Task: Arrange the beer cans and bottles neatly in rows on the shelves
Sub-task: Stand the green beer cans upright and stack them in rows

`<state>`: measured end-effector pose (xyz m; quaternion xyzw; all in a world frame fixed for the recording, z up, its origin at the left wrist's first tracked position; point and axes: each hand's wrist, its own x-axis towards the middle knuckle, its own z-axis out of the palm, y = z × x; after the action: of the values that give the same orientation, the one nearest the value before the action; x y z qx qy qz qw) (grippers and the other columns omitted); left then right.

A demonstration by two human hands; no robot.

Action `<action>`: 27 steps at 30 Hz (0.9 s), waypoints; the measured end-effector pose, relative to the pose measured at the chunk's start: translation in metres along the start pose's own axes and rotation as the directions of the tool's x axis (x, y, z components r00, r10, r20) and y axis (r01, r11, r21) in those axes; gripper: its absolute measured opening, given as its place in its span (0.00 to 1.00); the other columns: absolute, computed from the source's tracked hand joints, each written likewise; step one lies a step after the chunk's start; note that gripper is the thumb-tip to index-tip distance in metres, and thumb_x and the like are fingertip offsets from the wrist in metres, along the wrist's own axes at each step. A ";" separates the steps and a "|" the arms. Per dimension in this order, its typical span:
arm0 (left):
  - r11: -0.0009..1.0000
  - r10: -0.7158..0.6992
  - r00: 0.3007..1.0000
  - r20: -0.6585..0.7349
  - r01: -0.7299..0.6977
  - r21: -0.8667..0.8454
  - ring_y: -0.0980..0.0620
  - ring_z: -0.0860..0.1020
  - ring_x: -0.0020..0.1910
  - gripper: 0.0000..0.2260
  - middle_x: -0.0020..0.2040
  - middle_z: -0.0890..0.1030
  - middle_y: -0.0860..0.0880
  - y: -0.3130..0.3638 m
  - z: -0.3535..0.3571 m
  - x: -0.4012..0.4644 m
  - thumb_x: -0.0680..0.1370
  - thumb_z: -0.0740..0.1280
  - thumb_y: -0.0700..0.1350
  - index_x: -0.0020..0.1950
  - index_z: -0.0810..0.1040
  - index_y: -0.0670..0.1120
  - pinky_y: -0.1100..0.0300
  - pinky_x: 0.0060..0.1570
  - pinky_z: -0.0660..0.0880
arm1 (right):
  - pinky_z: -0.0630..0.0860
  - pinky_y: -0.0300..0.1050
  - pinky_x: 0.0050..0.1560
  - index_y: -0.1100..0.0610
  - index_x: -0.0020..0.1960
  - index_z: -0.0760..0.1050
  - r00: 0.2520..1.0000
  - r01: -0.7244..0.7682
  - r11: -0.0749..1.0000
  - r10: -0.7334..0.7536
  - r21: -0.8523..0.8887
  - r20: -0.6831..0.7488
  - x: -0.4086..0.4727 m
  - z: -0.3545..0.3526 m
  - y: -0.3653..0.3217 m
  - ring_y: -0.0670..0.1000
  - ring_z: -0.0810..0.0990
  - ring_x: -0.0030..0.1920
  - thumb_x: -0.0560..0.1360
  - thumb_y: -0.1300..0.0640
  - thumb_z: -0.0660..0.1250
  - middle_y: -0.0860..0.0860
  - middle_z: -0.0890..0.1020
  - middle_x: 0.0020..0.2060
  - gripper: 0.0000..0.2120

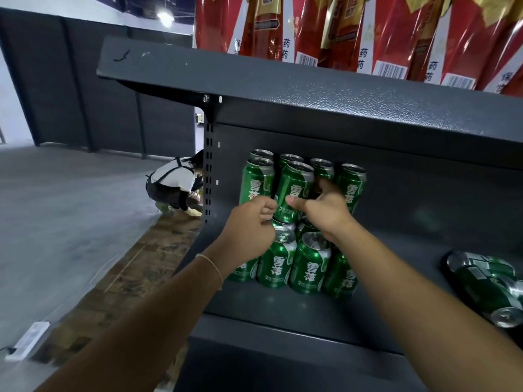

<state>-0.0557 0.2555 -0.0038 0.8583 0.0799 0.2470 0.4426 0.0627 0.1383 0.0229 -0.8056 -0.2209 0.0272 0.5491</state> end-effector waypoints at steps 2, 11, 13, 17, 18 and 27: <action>0.999 0.010 1.000 -0.011 -0.009 0.040 0.52 0.78 0.58 0.20 0.56 0.79 0.46 -0.001 0.000 -0.001 0.71 0.59 0.28 0.61 0.76 0.40 0.62 0.59 0.75 | 0.72 0.45 0.54 0.57 0.77 0.60 1.000 0.002 1.000 -0.002 -0.013 -0.004 0.000 0.001 0.001 0.52 0.72 0.53 0.71 0.51 0.78 0.52 0.71 0.52 0.42; 0.997 0.039 0.996 -0.085 -0.033 0.072 0.50 0.78 0.53 0.14 0.52 0.80 0.45 0.002 -0.002 -0.003 0.72 0.61 0.30 0.54 0.77 0.41 0.57 0.54 0.77 | 0.74 0.46 0.57 0.54 0.77 0.61 1.000 0.020 0.998 -0.021 -0.063 -0.014 0.003 0.008 0.002 0.54 0.75 0.55 0.70 0.50 0.78 0.52 0.74 0.52 0.42; 0.996 0.040 0.995 -0.088 -0.033 0.077 0.50 0.79 0.52 0.14 0.51 0.80 0.45 0.001 -0.003 -0.002 0.72 0.61 0.30 0.54 0.77 0.41 0.58 0.53 0.78 | 0.73 0.46 0.55 0.55 0.77 0.61 1.000 0.021 0.998 -0.022 -0.067 -0.019 0.003 0.008 0.001 0.53 0.74 0.53 0.71 0.50 0.78 0.52 0.73 0.50 0.41; 0.998 0.031 0.996 -0.087 -0.026 0.066 0.52 0.78 0.53 0.14 0.52 0.80 0.46 0.002 -0.003 -0.002 0.72 0.60 0.30 0.54 0.77 0.41 0.61 0.52 0.76 | 0.75 0.47 0.54 0.54 0.76 0.62 0.999 0.020 0.997 -0.022 -0.070 -0.028 0.003 0.008 0.003 0.52 0.74 0.50 0.71 0.50 0.78 0.54 0.76 0.51 0.40; 0.998 0.029 0.996 -0.084 -0.024 0.061 0.52 0.78 0.53 0.14 0.52 0.79 0.46 0.003 -0.003 -0.002 0.72 0.60 0.30 0.54 0.77 0.41 0.63 0.52 0.75 | 0.74 0.46 0.54 0.54 0.77 0.62 0.999 0.018 0.997 -0.020 -0.071 -0.027 0.003 0.008 0.003 0.52 0.74 0.50 0.71 0.50 0.77 0.52 0.75 0.50 0.40; 0.998 0.032 0.998 -0.052 -0.030 0.049 0.52 0.78 0.56 0.18 0.56 0.79 0.45 0.003 0.002 -0.002 0.72 0.61 0.30 0.61 0.75 0.39 0.69 0.53 0.71 | 0.72 0.45 0.58 0.55 0.78 0.60 0.999 0.036 0.996 -0.036 -0.077 0.003 0.005 0.005 0.005 0.51 0.71 0.57 0.71 0.49 0.78 0.52 0.72 0.58 0.43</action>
<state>-0.0567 0.2520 -0.0029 0.8630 0.0843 0.2745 0.4157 0.0669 0.1431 0.0171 -0.8221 -0.2368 0.0093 0.5178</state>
